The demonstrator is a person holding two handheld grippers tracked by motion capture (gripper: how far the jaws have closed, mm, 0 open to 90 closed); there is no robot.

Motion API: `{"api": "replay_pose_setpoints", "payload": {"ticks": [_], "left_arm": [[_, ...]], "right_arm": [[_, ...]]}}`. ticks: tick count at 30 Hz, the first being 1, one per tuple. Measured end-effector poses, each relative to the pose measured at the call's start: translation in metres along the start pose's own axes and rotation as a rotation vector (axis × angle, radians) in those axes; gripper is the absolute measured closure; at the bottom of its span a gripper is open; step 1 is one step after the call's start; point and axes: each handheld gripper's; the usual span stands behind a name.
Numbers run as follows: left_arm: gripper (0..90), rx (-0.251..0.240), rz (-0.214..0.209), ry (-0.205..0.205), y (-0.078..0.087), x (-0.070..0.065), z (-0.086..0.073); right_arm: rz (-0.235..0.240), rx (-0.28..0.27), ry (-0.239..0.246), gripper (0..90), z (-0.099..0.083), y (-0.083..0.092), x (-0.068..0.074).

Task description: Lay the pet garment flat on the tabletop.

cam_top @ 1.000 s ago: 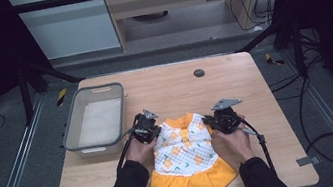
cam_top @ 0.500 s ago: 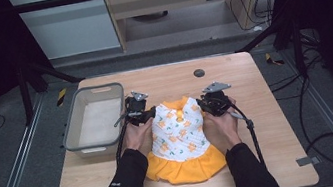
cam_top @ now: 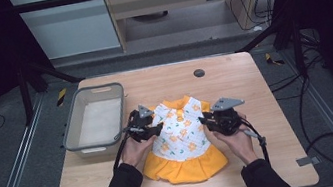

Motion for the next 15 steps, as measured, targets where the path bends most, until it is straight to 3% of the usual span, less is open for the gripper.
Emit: {"api": "replay_pose_setpoints", "payload": {"ticks": [3, 7, 12, 15], "left_arm": [[51.5, 0.039, 0.005, -0.022, -0.016, -0.006, -0.005], [51.4, 0.056, 0.004, -0.011, -0.027, -0.011, -0.012], [51.5, 0.022, 0.013, 0.018, -0.027, -0.016, -0.02], [51.4, 0.011, 0.02, 0.019, -0.026, -0.019, -0.024]], "right_arm": [[0.042, 0.025, 0.016, 72.5, -0.016, 0.001, 0.013], [0.081, 0.091, 0.03, 72.4, -0.041, -0.003, 0.025], [0.083, 0.182, 0.045, 72.2, -0.061, -0.017, 0.029], [0.08, 0.191, 0.034, 74.4, -0.062, -0.014, 0.028]]}}
Point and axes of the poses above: each handheld gripper's, and its own axes: y roughly backward along the jaws, z roughly out of its top, x roughly to its left, and after that the axes turned 7 degrees about x, right-handed
